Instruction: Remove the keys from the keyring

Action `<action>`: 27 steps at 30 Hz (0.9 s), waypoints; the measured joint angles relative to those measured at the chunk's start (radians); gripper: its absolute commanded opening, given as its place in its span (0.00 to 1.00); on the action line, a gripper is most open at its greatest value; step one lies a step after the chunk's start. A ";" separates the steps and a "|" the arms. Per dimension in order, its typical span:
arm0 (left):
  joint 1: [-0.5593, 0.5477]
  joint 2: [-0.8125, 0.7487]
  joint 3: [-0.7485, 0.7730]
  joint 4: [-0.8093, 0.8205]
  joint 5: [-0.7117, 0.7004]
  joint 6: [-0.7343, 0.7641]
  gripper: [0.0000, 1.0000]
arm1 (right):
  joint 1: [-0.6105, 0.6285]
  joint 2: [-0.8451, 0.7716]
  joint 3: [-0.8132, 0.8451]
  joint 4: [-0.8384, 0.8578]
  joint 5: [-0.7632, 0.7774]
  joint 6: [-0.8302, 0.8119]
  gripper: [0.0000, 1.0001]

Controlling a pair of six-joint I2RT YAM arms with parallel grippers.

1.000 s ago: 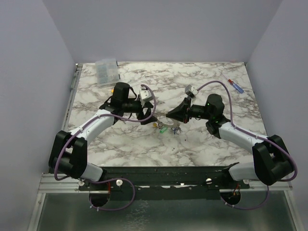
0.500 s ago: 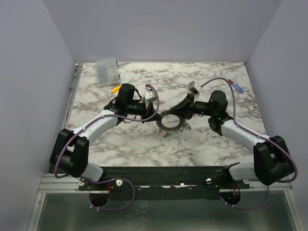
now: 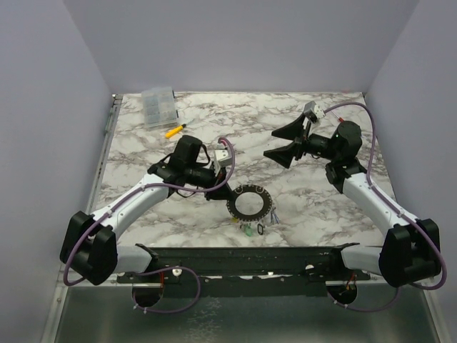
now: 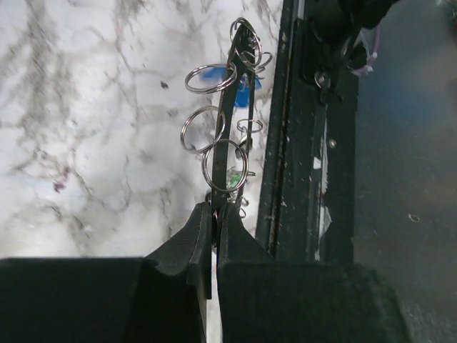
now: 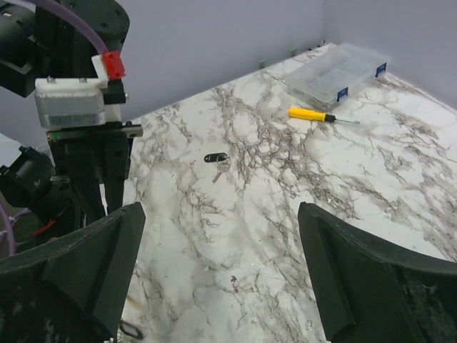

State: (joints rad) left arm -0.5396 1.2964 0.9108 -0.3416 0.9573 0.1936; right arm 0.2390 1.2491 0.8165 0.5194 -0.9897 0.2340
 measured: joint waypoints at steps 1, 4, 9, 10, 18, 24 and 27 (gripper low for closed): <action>-0.004 -0.003 -0.012 -0.020 0.000 0.009 0.00 | -0.003 0.000 0.000 -0.003 0.001 -0.001 1.00; -0.018 -0.004 -0.033 -0.089 0.002 0.032 0.00 | -0.010 0.000 0.000 -0.023 0.005 -0.008 1.00; -0.035 0.001 -0.034 -0.148 -0.006 0.043 0.00 | -0.012 0.001 0.000 -0.043 0.010 -0.025 1.00; -0.034 0.006 -0.034 -0.152 -0.010 0.044 0.00 | -0.012 0.001 0.000 -0.045 0.011 -0.026 1.00; -0.003 0.187 0.040 -0.151 -0.058 0.051 0.00 | -0.012 0.003 0.000 -0.051 0.013 -0.031 1.00; 0.049 0.290 0.121 -0.115 -0.084 0.062 0.00 | -0.019 0.003 0.000 -0.053 0.012 -0.034 1.00; 0.074 0.352 0.160 -0.105 -0.086 0.078 0.00 | -0.019 0.006 0.000 -0.053 0.012 -0.034 1.00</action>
State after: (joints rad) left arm -0.4660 1.6485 1.0710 -0.4465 0.8715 0.2714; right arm 0.2203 1.2552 0.8165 0.4664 -0.9775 0.2005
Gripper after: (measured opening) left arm 0.037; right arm 0.996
